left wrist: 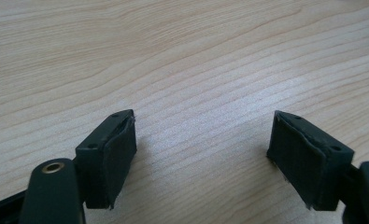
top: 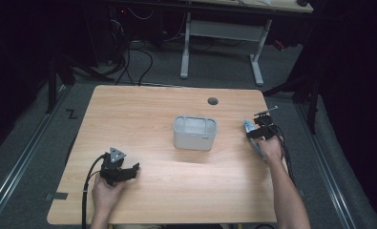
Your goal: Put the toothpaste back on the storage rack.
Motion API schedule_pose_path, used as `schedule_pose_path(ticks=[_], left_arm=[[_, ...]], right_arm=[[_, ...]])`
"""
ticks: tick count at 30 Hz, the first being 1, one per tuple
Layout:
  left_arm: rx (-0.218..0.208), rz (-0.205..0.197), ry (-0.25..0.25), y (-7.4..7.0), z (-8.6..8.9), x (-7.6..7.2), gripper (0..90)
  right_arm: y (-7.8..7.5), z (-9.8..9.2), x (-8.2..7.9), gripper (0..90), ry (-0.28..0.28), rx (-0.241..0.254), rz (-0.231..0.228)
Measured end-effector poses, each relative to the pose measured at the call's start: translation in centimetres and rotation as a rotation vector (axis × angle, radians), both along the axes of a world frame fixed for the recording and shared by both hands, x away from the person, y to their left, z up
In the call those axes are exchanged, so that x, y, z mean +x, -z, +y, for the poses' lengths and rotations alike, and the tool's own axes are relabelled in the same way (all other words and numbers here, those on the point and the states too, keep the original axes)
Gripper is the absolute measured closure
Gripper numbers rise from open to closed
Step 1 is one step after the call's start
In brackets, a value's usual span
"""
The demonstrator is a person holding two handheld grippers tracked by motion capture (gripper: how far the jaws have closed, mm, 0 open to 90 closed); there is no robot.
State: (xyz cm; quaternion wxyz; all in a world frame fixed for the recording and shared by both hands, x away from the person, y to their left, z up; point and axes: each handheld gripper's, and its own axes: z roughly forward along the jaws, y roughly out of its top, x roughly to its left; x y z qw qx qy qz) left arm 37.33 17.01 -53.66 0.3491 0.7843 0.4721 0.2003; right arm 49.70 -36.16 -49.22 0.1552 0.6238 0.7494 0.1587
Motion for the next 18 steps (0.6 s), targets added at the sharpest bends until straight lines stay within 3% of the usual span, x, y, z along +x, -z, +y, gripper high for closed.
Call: schedule_pose_path(ticks=[6, 18], left_arm=[[0.001, 0.0, 0.0, 0.0, 0.0, 0.0, 23.6], [0.001, 0.0, 0.0, 0.0, 0.0, 0.0, 23.6]], right_arm=[[0.0, 0.2, 0.1, 47.8, -0.025, -0.025, 0.008], [-0.2, 1.5, 0.0, 63.0, -0.079, -0.087, 0.029]])
